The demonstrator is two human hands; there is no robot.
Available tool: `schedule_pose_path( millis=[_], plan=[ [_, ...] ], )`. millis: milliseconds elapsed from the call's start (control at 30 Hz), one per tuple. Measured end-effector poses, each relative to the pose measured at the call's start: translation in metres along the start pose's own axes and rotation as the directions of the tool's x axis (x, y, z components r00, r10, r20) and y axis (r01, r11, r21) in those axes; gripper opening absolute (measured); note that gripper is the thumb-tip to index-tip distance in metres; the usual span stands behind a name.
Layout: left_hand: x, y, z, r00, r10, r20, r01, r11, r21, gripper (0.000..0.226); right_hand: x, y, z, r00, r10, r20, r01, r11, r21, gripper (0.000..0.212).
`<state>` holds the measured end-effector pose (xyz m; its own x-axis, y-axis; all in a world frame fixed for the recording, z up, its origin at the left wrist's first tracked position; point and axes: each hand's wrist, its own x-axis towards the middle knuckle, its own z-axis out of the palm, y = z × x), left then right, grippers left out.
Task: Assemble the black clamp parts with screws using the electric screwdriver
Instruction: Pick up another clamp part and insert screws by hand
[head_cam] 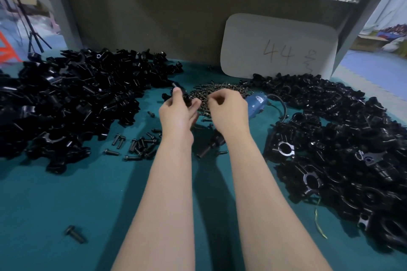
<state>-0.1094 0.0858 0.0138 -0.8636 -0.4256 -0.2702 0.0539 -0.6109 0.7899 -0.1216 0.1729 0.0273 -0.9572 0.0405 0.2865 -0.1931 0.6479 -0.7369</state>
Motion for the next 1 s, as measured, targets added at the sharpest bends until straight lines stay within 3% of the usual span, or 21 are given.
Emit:
schedule_pose_path(
  millis=[167,267,367,533,633,733,767,867,933,1000],
  plan=[
    [0.001,0.006,-0.004,0.997,-0.068,-0.024,0.058,0.956,-0.287,0.021,-0.004,-0.008,0.024,0.953,0.062,0.298,0.093,0.872,-0.480,0.023],
    [0.000,0.010,-0.006,0.997,-0.057,-0.052,0.035,0.934,-0.356,0.019,-0.007,-0.012,0.036,0.924,0.067,0.377,0.178,0.797,-0.577,0.019],
    [0.000,0.015,-0.008,0.997,-0.033,-0.070,0.002,0.917,-0.399,0.018,-0.008,-0.011,0.041,0.923,0.054,0.381,0.193,0.791,-0.580,0.014],
    [-0.001,0.006,0.000,0.998,0.019,-0.060,-0.034,0.964,-0.265,0.020,-0.005,-0.006,0.028,0.969,0.002,0.247,0.103,0.905,-0.413,0.022],
    [-0.001,-0.001,0.002,0.999,0.019,-0.027,-0.023,0.984,-0.178,0.020,0.000,0.001,0.008,0.990,0.022,0.138,-0.010,0.996,-0.084,0.030],
    [-0.002,-0.011,0.005,0.994,0.103,0.022,-0.104,0.992,0.069,0.021,0.007,0.011,-0.015,0.993,0.113,0.016,-0.113,0.960,0.257,0.026],
    [-0.003,-0.016,0.007,0.980,0.191,0.051,-0.197,0.950,0.242,0.022,0.008,0.013,-0.021,0.987,0.159,-0.010,-0.144,0.920,0.366,0.024],
    [-0.008,-0.028,0.012,0.888,0.416,0.193,-0.438,0.641,0.630,0.031,0.009,0.016,-0.031,0.973,0.231,-0.021,-0.170,0.769,0.616,0.012],
    [-0.011,-0.031,0.013,0.851,0.462,0.250,-0.478,0.483,0.733,0.036,0.009,0.017,-0.033,0.977,0.211,-0.018,-0.153,0.761,0.630,0.006],
    [-0.011,-0.034,0.013,0.836,0.470,0.282,-0.491,0.412,0.768,0.037,0.010,0.017,-0.036,0.988,0.156,-0.011,-0.123,0.818,0.561,0.010]
  ],
)
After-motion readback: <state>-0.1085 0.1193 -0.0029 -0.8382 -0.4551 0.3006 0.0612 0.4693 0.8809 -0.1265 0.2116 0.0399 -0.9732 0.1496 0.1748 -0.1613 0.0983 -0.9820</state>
